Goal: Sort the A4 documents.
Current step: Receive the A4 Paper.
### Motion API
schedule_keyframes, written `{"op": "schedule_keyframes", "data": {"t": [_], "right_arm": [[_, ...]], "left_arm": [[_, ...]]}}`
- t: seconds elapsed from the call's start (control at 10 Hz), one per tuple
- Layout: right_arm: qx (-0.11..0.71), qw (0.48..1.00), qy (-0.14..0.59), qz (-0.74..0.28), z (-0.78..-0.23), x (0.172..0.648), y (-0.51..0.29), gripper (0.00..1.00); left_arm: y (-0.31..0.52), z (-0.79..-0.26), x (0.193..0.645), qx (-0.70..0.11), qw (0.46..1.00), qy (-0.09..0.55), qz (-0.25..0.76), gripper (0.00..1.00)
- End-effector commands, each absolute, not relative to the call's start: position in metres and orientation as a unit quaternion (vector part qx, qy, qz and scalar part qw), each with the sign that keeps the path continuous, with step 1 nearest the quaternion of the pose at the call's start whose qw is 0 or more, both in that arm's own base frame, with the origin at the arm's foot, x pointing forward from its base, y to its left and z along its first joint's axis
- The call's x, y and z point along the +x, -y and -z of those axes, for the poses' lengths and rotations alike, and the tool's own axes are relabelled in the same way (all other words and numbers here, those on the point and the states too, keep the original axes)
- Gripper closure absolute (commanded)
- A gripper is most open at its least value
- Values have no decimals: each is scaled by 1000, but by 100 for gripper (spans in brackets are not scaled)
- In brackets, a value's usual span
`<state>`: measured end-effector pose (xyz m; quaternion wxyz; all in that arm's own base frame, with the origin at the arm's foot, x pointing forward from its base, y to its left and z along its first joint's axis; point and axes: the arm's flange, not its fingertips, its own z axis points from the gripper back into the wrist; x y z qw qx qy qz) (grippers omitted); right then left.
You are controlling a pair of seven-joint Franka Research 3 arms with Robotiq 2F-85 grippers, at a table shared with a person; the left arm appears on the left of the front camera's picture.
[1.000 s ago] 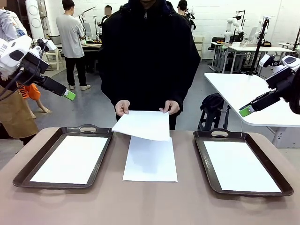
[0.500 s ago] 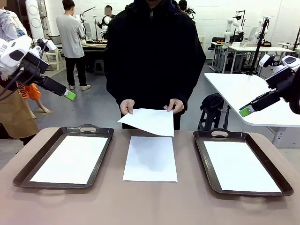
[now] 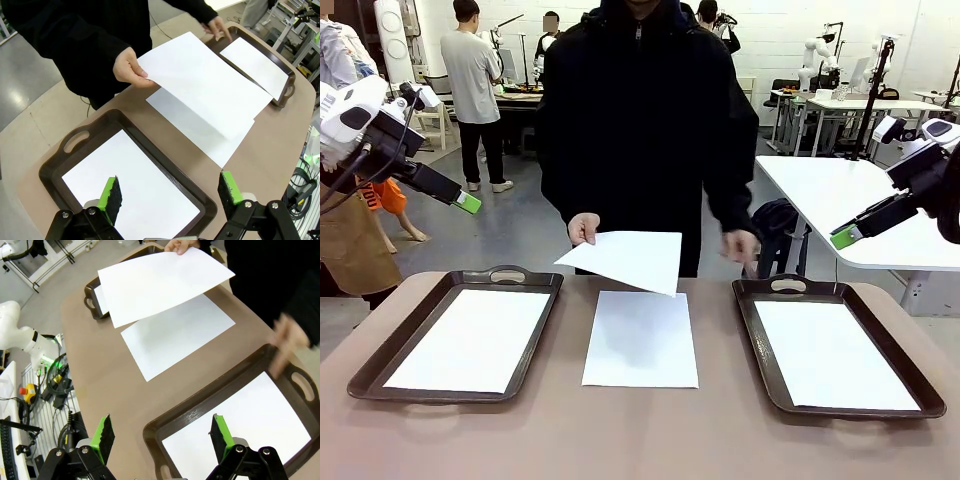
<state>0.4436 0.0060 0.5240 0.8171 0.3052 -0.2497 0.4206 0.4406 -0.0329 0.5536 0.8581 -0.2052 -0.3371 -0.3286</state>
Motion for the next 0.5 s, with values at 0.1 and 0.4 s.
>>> {"op": "schedule_keyframes", "data": {"t": [0.1, 0.4], "right_arm": [[306, 817, 251, -419, -523, 444, -7, 0], [306, 817, 251, -419, -523, 444, -7, 0]], "left_arm": [[33, -554, 440, -201, 858, 337, 332, 0], [33, -554, 440, -201, 858, 337, 332, 0]]}}
